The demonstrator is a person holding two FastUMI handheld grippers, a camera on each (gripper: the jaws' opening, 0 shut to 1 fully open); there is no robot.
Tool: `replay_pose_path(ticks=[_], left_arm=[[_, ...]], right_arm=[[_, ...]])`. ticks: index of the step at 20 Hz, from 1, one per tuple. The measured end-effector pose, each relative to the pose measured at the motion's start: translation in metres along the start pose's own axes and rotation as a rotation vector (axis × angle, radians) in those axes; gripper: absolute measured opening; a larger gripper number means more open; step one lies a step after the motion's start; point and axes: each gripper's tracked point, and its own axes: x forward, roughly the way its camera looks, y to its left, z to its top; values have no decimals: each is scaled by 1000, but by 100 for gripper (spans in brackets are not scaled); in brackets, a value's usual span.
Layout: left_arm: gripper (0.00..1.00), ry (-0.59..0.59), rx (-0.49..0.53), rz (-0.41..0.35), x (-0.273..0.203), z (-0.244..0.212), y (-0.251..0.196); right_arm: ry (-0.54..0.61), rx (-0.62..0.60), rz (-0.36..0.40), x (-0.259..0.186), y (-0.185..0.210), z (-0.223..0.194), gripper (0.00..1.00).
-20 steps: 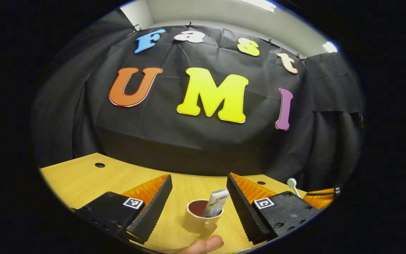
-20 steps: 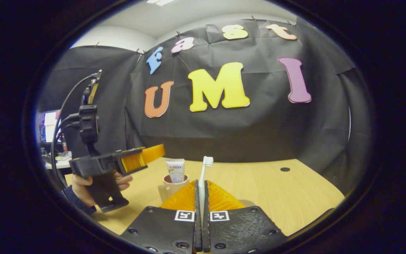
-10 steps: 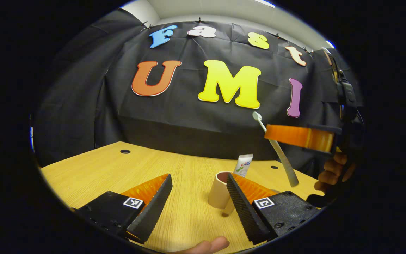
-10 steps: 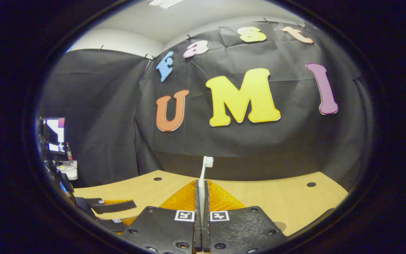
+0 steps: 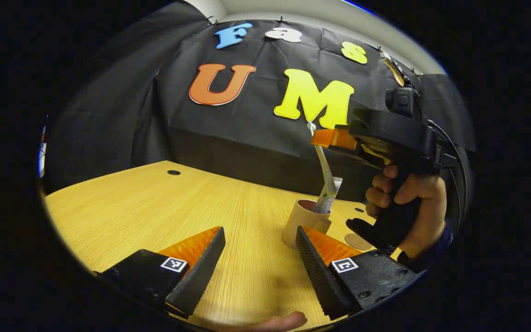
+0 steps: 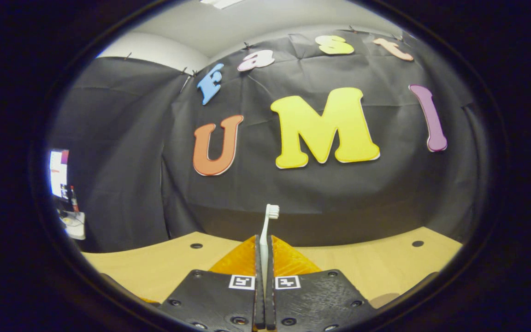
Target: Put the toothbrush and toothpaste on the desktop into the cup, then pick up the cup and place it on the coaster on the desktop.
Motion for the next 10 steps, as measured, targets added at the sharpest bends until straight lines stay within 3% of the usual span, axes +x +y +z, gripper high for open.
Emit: replay_pose_path(ticks=[10], left_arm=[[98, -26, -8, -21, -6, 1, 5]], right_arm=[[-19, -51, -45, 7, -3, -6, 5]])
